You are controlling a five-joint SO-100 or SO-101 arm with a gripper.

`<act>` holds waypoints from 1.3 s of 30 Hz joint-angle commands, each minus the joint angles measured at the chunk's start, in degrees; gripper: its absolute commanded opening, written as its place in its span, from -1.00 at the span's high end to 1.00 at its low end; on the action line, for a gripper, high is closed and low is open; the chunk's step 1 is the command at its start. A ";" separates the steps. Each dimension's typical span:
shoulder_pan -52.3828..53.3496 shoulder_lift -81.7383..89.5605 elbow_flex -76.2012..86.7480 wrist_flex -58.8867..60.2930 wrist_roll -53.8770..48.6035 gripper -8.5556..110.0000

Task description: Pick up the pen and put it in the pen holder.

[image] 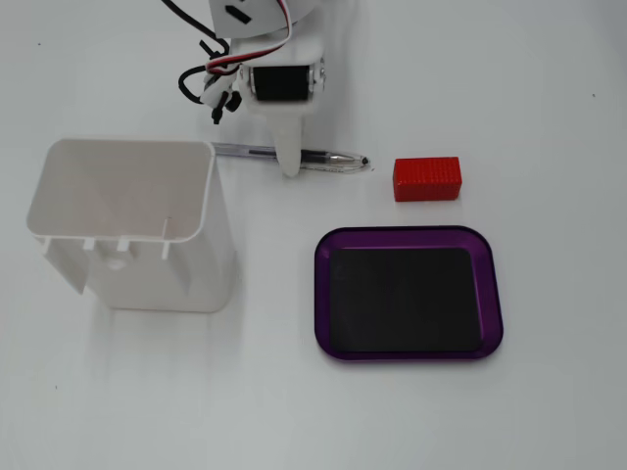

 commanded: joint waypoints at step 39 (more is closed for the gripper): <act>-0.18 52.73 -12.74 19.34 14.06 0.87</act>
